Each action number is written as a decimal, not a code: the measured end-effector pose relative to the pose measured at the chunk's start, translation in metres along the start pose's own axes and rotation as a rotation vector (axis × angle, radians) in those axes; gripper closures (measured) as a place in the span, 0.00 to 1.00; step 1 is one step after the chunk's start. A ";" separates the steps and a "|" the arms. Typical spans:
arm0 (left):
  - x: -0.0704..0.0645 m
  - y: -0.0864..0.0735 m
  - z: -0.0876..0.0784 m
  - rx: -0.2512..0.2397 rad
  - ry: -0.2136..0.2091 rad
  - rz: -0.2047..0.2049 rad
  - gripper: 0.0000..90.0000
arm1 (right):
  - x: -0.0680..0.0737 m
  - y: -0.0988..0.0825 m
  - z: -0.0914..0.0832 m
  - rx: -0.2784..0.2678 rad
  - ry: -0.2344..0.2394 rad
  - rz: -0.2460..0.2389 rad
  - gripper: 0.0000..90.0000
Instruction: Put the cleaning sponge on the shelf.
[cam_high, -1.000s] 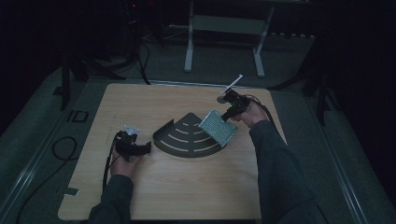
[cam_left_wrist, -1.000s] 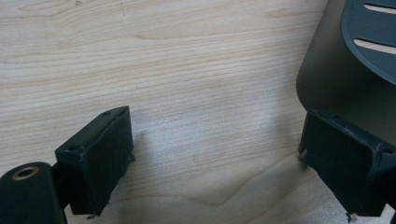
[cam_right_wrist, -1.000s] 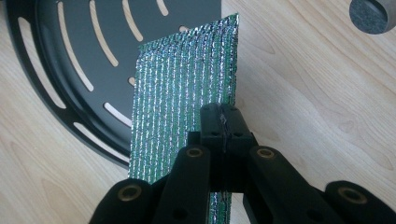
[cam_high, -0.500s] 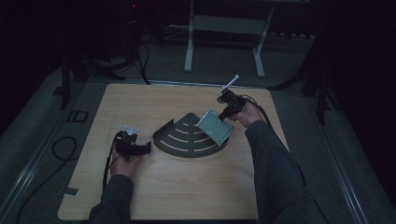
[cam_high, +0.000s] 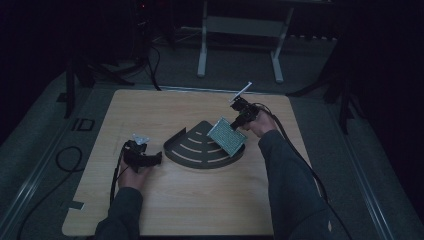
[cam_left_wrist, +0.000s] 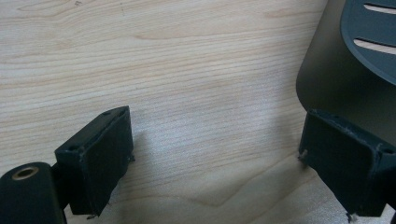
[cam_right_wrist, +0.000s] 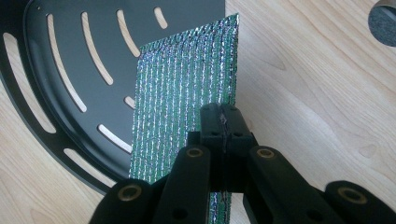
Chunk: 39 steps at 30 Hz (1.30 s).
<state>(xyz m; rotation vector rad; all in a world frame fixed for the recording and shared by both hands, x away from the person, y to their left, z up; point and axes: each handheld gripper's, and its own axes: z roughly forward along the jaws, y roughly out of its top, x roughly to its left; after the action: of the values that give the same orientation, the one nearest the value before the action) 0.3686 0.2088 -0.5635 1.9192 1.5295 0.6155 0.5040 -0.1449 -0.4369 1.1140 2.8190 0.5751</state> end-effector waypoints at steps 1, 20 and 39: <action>0.000 0.000 0.000 0.000 0.000 0.000 0.11 | 0.001 0.000 0.001 0.001 -0.001 -0.003 1.00; 0.000 0.000 0.000 0.000 0.000 0.000 0.11 | 0.007 0.001 0.012 0.010 -0.008 -0.025 1.00; 0.000 0.000 0.000 0.001 0.000 0.002 0.11 | 0.016 0.000 0.026 0.032 -0.024 -0.043 1.00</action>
<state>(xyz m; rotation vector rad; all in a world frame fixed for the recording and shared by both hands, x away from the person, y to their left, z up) 0.3685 0.2089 -0.5634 1.9218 1.5287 0.6153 0.4968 -0.1254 -0.4596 1.0556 2.8340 0.5117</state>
